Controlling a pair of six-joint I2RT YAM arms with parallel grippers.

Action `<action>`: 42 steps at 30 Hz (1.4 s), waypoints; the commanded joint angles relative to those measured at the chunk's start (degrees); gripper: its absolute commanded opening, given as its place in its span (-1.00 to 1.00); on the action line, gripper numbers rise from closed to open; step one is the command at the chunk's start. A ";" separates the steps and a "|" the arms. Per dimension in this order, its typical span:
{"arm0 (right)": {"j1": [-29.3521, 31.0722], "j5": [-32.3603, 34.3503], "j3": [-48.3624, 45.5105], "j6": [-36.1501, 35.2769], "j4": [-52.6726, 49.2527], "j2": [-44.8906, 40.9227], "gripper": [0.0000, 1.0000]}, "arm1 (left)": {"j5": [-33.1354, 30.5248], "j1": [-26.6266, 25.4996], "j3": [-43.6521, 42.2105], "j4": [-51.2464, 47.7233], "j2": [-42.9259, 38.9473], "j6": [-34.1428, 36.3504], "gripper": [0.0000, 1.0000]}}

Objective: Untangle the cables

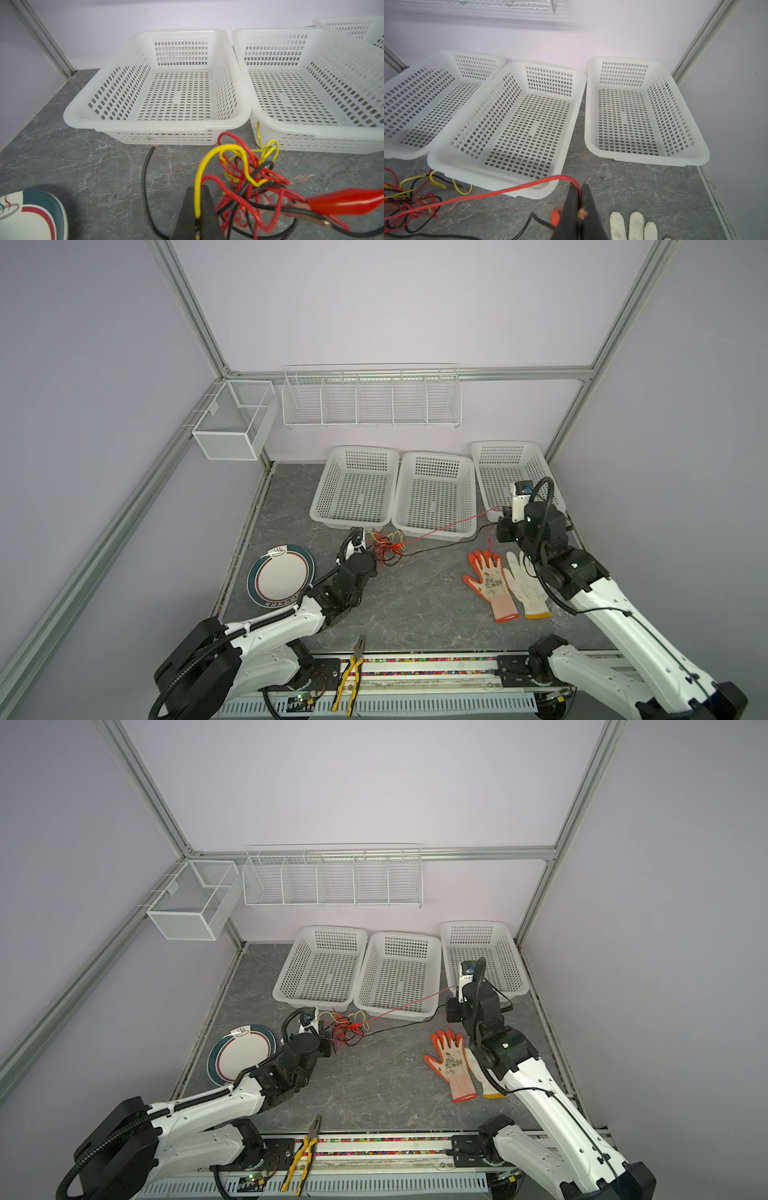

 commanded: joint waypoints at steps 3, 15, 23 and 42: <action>-1.45 3.36 1.61 -1.28 -0.05 -3.67 -0.87 | -4.21 0.45 -1.58 -4.14 -0.98 -0.73 -1.00; 1.36 -36.03 6.92 -7.00 5.66 1.64 -0.87 | 5.39 0.45 -1.82 4.13 1.68 4.97 -1.00; 3.89 -44.81 10.01 -5.09 12.00 6.36 -0.87 | 8.11 0.39 -1.82 7.80 3.08 6.36 -1.00; 7.59 -40.59 12.01 -2.98 15.92 14.45 -0.87 | 16.77 0.39 -3.27 8.88 -5.36 10.44 0.99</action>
